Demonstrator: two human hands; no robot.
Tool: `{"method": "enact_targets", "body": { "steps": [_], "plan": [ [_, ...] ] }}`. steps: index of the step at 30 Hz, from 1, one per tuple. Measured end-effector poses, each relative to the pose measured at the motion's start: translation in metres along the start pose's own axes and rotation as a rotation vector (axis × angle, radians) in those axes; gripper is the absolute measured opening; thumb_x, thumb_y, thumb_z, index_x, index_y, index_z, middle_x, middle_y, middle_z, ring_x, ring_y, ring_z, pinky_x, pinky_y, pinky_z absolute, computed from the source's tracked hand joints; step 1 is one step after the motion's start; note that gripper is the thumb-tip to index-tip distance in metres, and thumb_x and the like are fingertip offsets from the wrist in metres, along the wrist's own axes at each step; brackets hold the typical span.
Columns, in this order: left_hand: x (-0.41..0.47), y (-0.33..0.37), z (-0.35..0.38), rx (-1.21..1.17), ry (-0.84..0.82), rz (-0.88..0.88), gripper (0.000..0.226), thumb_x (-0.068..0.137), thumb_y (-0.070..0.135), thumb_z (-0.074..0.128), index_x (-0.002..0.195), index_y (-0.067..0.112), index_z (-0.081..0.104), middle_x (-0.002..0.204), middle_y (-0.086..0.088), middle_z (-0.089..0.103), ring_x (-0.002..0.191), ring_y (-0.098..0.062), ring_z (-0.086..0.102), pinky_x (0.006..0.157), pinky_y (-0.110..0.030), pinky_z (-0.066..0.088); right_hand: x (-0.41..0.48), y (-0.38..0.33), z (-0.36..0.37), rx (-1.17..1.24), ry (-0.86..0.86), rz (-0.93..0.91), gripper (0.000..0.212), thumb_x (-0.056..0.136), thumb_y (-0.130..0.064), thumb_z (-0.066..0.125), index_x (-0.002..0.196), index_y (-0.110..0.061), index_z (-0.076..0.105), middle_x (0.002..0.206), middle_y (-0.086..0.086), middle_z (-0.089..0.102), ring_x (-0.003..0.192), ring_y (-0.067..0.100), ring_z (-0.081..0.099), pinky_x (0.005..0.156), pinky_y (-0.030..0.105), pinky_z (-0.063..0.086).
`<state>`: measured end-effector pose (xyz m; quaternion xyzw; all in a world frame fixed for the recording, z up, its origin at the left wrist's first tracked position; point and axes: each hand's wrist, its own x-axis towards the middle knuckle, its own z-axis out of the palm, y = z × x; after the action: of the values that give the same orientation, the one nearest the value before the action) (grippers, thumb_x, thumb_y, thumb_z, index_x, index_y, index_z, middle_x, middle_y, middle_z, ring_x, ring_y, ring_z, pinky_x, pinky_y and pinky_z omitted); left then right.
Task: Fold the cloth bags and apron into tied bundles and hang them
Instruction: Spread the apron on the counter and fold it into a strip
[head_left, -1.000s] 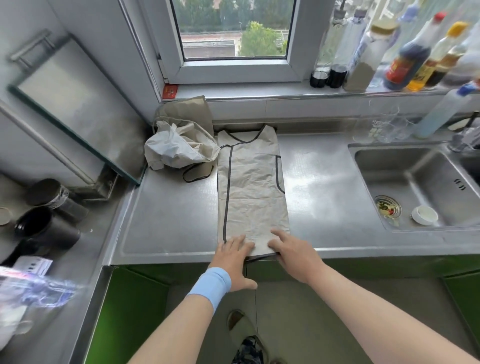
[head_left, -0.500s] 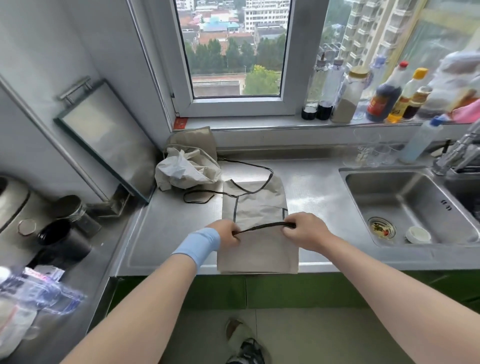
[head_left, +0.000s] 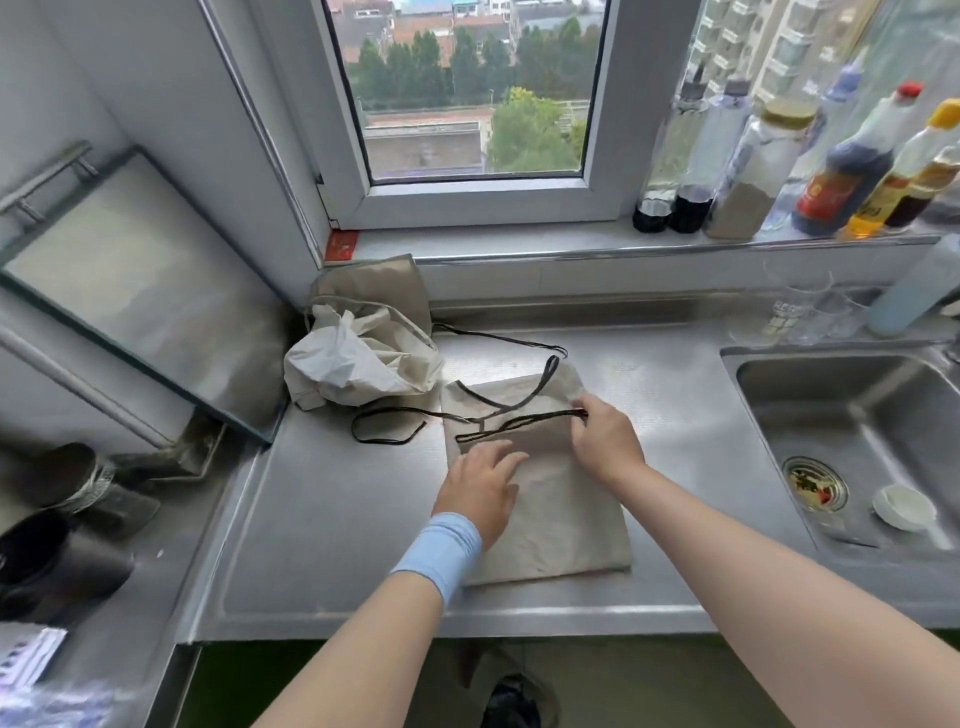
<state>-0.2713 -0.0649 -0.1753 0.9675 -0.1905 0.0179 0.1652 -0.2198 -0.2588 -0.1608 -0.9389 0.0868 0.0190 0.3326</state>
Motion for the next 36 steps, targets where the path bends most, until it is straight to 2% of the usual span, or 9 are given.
{"method": "enact_targets", "body": {
  "steps": [4,8,12,15,18,21,27,31,36],
  "plan": [
    [0.005,-0.017,0.034,0.158,-0.395,-0.050,0.058,0.095,0.042,0.042,0.150,0.034,0.023,0.162,-0.002,0.005,0.148,-0.026,0.003,0.119,-0.043,0.007,-0.006,0.026,0.043,-0.352,-0.026,-0.205,0.066,0.075,-0.005,0.059,0.139,-0.018,0.043,0.153,0.015,0.028,0.127,0.035,0.044,0.094,0.045,0.048],
    [0.003,-0.025,0.055,0.214,-0.467,-0.163,0.070,0.094,0.059,0.028,0.153,0.035,-0.001,0.160,0.001,-0.019,0.147,-0.026,-0.019,0.119,-0.047,-0.007,-0.020,0.044,0.069,-0.488,-0.223,-0.363,0.061,0.084,-0.039,0.041,0.144,-0.025,0.043,0.162,0.012,0.019,0.148,0.032,0.025,0.113,0.053,0.030],
    [-0.008,-0.035,0.063,0.111,-0.320,-0.154,0.074,0.087,0.060,0.022,0.152,0.024,0.022,0.162,-0.001,0.004,0.149,-0.028,-0.006,0.121,-0.042,0.001,-0.018,0.062,0.066,-0.550,-0.312,-0.330,0.080,0.082,-0.064,0.011,0.157,-0.034,0.005,0.164,0.006,-0.014,0.151,0.023,-0.015,0.122,0.042,-0.005],
    [-0.012,-0.042,0.065,0.114,-0.197,-0.161,0.062,0.086,0.055,0.035,0.135,0.020,0.050,0.149,-0.004,0.039,0.142,-0.031,0.026,0.115,-0.046,0.025,-0.010,0.063,0.060,-0.537,-0.250,-0.359,0.081,0.084,-0.066,0.018,0.157,-0.032,0.004,0.163,0.007,-0.015,0.150,0.022,-0.019,0.120,0.043,-0.008],
    [0.008,-0.035,0.061,0.198,-0.187,-0.195,0.052,0.082,0.055,0.041,0.116,0.019,0.059,0.132,-0.006,0.052,0.130,-0.030,0.037,0.110,-0.049,0.023,0.006,0.059,0.058,-0.588,-0.263,-0.411,0.081,0.085,-0.064,0.022,0.157,-0.032,0.002,0.164,0.009,-0.015,0.149,0.025,-0.021,0.121,0.048,-0.007],
    [0.035,-0.031,0.065,0.170,-0.232,-0.189,0.062,0.084,0.057,0.037,0.133,0.023,0.052,0.146,-0.007,0.044,0.138,-0.029,0.030,0.112,-0.050,0.016,0.021,0.055,0.060,-0.607,-0.293,-0.419,0.081,0.084,-0.065,0.026,0.157,-0.036,0.003,0.163,0.010,-0.014,0.150,0.030,-0.018,0.120,0.056,-0.003],
    [0.043,-0.060,0.079,0.233,-0.340,-0.181,0.077,0.082,0.067,0.008,0.151,0.038,-0.009,0.156,0.005,-0.027,0.146,-0.019,-0.022,0.115,-0.051,-0.012,0.032,0.068,0.062,-0.609,-0.352,-0.349,0.081,0.086,-0.075,0.015,0.154,-0.040,-0.011,0.161,0.002,-0.024,0.149,0.022,-0.024,0.120,0.050,-0.009],
    [0.029,-0.076,0.081,0.225,-0.273,-0.202,0.080,0.087,0.062,0.023,0.154,0.021,0.007,0.162,-0.003,-0.003,0.147,-0.015,-0.011,0.117,-0.044,-0.005,0.030,0.071,0.063,-0.606,-0.314,-0.380,0.081,0.086,-0.075,0.013,0.156,-0.036,-0.004,0.162,0.004,-0.019,0.150,0.023,-0.020,0.121,0.047,-0.009],
    [0.019,-0.060,0.068,0.268,-0.221,-0.210,0.066,0.086,0.044,0.037,0.144,0.012,0.037,0.156,-0.010,0.028,0.144,-0.027,0.022,0.114,-0.052,0.012,0.026,0.065,0.064,-0.709,-0.256,-0.456,0.078,0.093,-0.065,0.024,0.154,-0.016,0.029,0.162,0.019,0.015,0.151,0.034,0.010,0.119,0.055,0.010]
  ]
}}
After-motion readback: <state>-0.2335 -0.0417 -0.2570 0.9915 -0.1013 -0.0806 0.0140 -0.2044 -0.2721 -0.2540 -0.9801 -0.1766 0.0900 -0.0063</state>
